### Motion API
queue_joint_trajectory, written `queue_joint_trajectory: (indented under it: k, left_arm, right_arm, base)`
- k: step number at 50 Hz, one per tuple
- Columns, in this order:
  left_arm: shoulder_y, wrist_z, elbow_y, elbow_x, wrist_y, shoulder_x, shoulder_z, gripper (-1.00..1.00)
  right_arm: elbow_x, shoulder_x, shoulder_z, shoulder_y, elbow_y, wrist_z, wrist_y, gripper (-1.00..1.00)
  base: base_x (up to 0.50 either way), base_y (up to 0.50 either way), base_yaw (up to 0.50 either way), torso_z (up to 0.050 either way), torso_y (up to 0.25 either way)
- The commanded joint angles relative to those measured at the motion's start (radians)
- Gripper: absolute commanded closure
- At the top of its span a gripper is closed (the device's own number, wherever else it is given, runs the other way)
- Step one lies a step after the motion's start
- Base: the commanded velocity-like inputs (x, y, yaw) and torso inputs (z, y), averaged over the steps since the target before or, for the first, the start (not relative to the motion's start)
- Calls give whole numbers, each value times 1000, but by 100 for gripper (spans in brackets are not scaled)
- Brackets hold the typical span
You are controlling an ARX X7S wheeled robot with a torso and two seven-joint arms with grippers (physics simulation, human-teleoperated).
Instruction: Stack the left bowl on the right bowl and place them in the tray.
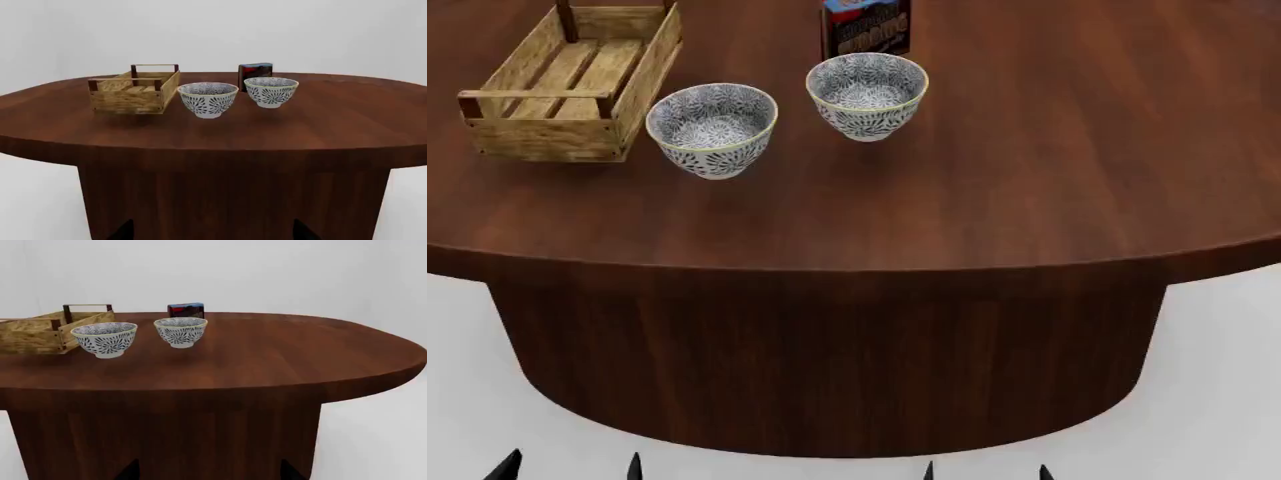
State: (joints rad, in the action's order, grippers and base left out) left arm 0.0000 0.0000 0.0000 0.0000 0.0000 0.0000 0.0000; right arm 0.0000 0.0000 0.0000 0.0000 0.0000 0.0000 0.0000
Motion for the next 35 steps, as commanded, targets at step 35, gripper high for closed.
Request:
queue_joint_trajectory:
  k: [35]
  left_arm:
    - [-162, -108, 595, 25, -756, -175, -1, -100]
  right_arm:
    - [-113, 191, -47, 197, -739, 33, 1007, -100]
  base:
    - [0, 0, 0, 0, 0]
